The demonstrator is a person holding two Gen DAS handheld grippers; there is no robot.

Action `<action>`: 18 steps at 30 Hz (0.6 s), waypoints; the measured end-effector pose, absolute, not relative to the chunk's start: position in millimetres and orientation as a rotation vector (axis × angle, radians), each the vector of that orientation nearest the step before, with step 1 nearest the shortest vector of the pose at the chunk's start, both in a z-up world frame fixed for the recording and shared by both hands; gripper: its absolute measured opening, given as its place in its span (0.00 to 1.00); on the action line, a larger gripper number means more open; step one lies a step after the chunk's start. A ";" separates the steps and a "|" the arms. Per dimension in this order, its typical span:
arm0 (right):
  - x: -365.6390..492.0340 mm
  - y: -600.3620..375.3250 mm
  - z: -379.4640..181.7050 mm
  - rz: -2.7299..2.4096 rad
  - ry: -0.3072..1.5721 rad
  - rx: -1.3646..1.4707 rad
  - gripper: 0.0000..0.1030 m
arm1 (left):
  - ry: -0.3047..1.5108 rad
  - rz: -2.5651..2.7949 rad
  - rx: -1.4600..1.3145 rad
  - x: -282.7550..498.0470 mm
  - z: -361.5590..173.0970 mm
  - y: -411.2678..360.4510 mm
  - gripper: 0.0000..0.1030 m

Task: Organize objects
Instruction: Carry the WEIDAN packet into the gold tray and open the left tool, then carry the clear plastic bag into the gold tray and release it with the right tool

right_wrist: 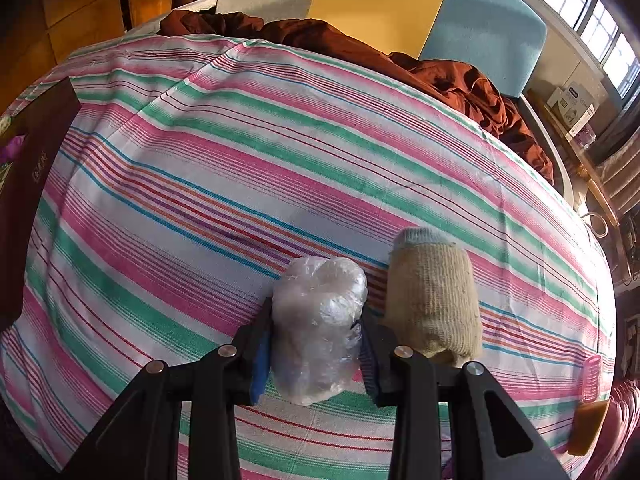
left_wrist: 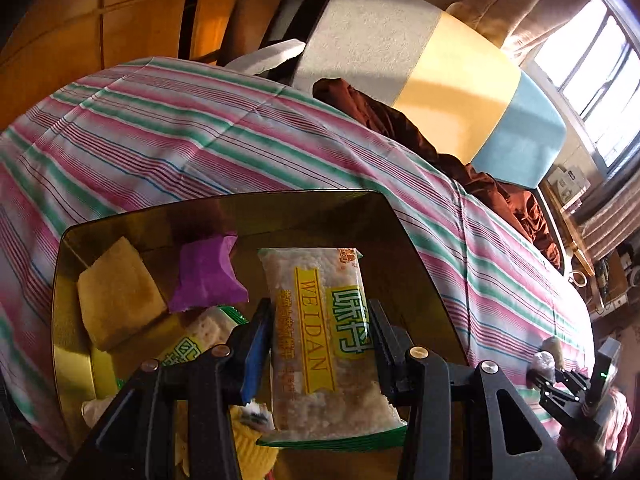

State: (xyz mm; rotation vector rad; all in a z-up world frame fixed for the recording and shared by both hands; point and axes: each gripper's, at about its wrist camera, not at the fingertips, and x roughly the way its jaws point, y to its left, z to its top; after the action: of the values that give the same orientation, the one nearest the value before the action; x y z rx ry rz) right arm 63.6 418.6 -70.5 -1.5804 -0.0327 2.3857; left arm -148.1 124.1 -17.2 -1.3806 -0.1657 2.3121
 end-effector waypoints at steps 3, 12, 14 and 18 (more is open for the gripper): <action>63.2 417.5 -70.6 2.386 -0.044 -1.580 0.35 | -0.157 2.347 -1.414 -163.7 -24.5 125.3 0.44; 60.6 414.9 -70.6 2.388 -0.070 -1.579 0.35 | -0.163 2.379 -1.360 -166.8 -15.4 127.3 0.53; 60.1 414.6 -70.5 2.387 -0.074 -1.577 0.35 | -0.119 2.387 -1.315 -152.5 -7.6 129.6 0.53; 60.0 412.6 -70.5 2.384 -0.086 -1.574 0.35 | -0.042 2.392 -1.205 -112.6 7.6 131.7 0.56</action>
State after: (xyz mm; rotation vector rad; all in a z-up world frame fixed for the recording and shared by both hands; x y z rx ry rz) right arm 60.0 412.6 -70.5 -1.5744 -0.0856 2.3844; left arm -112.6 131.7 7.6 -1.2050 -0.0424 2.3917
